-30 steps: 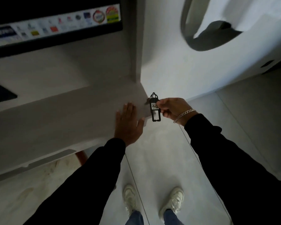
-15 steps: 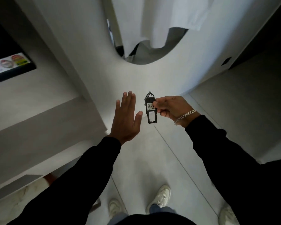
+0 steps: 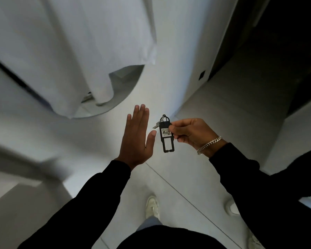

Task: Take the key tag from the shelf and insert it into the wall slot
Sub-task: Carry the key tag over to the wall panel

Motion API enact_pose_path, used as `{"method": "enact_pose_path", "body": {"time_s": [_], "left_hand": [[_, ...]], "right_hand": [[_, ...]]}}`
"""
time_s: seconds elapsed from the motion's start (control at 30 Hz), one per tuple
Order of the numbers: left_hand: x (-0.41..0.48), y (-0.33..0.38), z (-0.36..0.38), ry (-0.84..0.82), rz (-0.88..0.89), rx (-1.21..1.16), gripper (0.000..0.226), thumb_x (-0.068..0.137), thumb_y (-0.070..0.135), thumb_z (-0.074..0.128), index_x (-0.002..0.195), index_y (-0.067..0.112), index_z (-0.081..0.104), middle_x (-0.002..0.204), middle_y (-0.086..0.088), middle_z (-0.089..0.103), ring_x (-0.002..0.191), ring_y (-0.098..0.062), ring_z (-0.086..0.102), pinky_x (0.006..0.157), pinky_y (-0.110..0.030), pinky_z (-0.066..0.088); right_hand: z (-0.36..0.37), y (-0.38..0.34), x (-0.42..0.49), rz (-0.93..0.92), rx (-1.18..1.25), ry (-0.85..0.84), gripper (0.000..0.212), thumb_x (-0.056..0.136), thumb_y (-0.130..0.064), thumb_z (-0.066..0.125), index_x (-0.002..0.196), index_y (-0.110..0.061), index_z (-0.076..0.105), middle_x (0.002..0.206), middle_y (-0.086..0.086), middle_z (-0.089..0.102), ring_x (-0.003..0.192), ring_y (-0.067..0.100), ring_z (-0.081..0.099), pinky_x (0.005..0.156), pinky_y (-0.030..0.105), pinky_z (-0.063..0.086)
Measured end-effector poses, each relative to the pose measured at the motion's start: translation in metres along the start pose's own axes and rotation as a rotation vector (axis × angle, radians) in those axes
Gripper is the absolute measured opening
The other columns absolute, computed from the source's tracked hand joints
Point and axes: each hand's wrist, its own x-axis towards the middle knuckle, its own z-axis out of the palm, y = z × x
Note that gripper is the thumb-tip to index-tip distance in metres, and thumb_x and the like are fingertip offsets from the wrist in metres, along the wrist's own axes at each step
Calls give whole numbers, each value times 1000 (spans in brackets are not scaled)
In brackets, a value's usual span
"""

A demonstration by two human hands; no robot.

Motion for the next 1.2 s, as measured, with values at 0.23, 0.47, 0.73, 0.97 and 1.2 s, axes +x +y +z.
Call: {"method": "enact_pose_path", "body": {"time_s": [0.23, 0.47, 0.73, 0.97, 1.2], "left_hand": [[110, -7, 37, -23, 116, -95, 63, 99, 31, 28, 153, -3, 24, 165, -20, 20, 156, -33, 9, 128, -51, 8], [206, -2, 96, -65, 168, -89, 65, 102, 38, 26, 154, -1, 24, 165, -19, 20, 156, -33, 9, 129, -51, 9], [320, 39, 167, -90, 147, -75, 73, 102, 49, 15, 154, -1, 22, 166, -19, 18, 156, -33, 8, 129, -55, 10], [416, 67, 217, -109, 151, -99, 71, 100, 45, 21, 154, -1, 22, 166, -19, 17, 156, -34, 7, 128, -55, 9], [523, 62, 284, -69, 184, -128, 66, 101, 37, 27, 154, -2, 21, 166, -18, 17, 157, -32, 7, 128, -56, 10]], "right_hand": [[-41, -33, 53, 7, 35, 150, 19, 77, -4, 74, 95, 2, 71, 79, 15, 68, 57, 14, 57, 52, 18, 53], [-112, -63, 116, 3, 46, 196, 19, 78, -4, 72, 96, 2, 70, 72, 9, 67, 57, 14, 57, 54, 19, 53], [-221, -110, 189, 9, 74, 190, 13, 78, 0, 71, 91, 2, 70, 71, 11, 63, 55, 14, 55, 51, 19, 50], [-304, -161, 247, -5, 70, 199, 23, 80, -1, 69, 102, 8, 66, 69, 10, 62, 58, 14, 54, 54, 19, 50], [-375, -199, 329, 17, 63, 229, 29, 80, 0, 68, 108, 9, 64, 78, 15, 62, 62, 15, 56, 60, 23, 51]]}}
